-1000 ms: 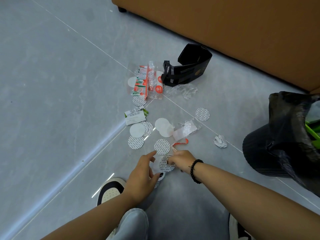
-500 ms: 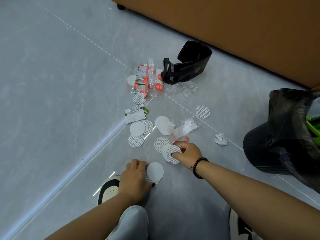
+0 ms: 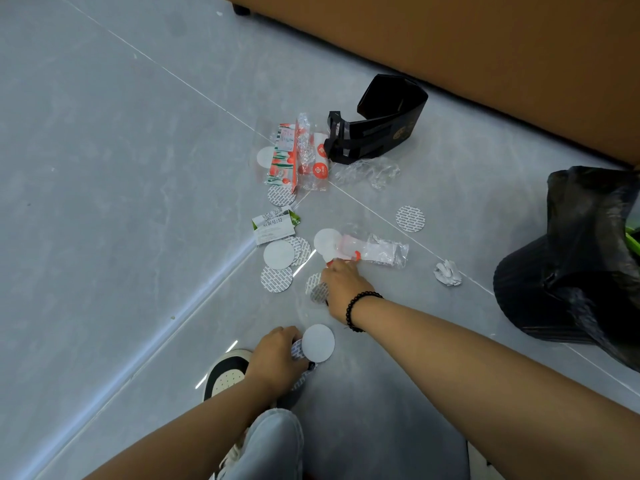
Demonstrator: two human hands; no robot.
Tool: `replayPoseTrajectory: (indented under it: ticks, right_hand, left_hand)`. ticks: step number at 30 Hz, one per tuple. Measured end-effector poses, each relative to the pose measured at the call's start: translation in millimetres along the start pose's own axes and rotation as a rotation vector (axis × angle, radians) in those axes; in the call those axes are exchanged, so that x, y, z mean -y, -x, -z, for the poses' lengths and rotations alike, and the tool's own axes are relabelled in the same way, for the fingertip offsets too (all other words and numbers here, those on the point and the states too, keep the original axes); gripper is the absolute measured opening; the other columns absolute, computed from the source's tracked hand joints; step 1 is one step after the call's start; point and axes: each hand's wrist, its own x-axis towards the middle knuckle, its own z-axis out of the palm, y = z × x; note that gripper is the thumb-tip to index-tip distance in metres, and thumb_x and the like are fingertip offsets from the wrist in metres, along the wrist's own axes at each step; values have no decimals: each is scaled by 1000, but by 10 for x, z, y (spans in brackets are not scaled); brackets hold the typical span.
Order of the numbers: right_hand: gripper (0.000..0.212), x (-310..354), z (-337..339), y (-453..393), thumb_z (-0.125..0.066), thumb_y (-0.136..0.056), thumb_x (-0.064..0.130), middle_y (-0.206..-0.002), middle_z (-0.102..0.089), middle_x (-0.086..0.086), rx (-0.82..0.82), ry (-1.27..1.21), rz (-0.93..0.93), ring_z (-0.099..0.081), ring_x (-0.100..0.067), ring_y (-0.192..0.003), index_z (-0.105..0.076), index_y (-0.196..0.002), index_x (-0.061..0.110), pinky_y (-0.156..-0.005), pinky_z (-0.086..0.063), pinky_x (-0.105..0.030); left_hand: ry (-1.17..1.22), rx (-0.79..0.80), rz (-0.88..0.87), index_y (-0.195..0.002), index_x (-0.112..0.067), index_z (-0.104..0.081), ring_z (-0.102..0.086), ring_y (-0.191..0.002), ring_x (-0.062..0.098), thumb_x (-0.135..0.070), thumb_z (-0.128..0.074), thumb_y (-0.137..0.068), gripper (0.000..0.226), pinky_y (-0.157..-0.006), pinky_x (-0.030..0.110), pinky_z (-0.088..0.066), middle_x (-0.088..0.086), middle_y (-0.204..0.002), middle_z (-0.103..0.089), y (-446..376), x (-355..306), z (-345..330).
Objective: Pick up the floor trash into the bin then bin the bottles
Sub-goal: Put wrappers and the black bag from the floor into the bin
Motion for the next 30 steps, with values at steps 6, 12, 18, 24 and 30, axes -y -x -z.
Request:
replayPoseTrajectory:
  ticks: [6,12,18,24,30]
  right_hand:
    - [29,-139,-195,84,-55,-86,2,-134,-45,-11,-3,-45,46,-25,-29,-140,-58,-114,6,-108,-36,-36]
    - [8,-342,-108,209,-56,-86,12,-96,-63,-8,10,-215,-26,-60,-23,-88,-54,-79,17,-75,-51,-30]
    - [5,-428,-30,167,-52,-88,21,-104,-61,-9,42,-222,-46,-54,-25,-99,-50,-85,17,-94,-44,-36]
    - [30,-316,151,296,-59,-85,18,-70,-50,5,57,-299,58,-52,-17,-74,-41,-61,22,-60,-39,-22]
    - [11,-417,687,657,-67,-81,15,-71,-60,8,-2,-539,-10,-57,-6,-68,-62,-71,19,-60,-44,-14]
  left_hand:
    - [116,81,38,-97,-20,-58,-57,-85,11,-26,-71,-81,21,-66,19,-44,-3,-97,-62,4,-57,6]
    - [236,126,136,-104,-28,-49,-57,-88,11,-38,-69,-81,33,-67,15,-45,-8,-100,-56,24,-134,23]
    - [166,51,74,-92,-29,-53,-58,-85,10,-26,-59,-92,6,-73,19,-50,-6,-97,-61,22,-146,-12]
    - [336,61,57,-91,-22,-58,-62,-86,20,-25,-64,-89,7,-76,31,-53,0,-90,-65,34,-135,61]
    - [795,57,-44,-85,-11,-62,-62,-66,12,-5,-67,-87,7,-61,20,-49,-2,-72,-69,83,-513,309]
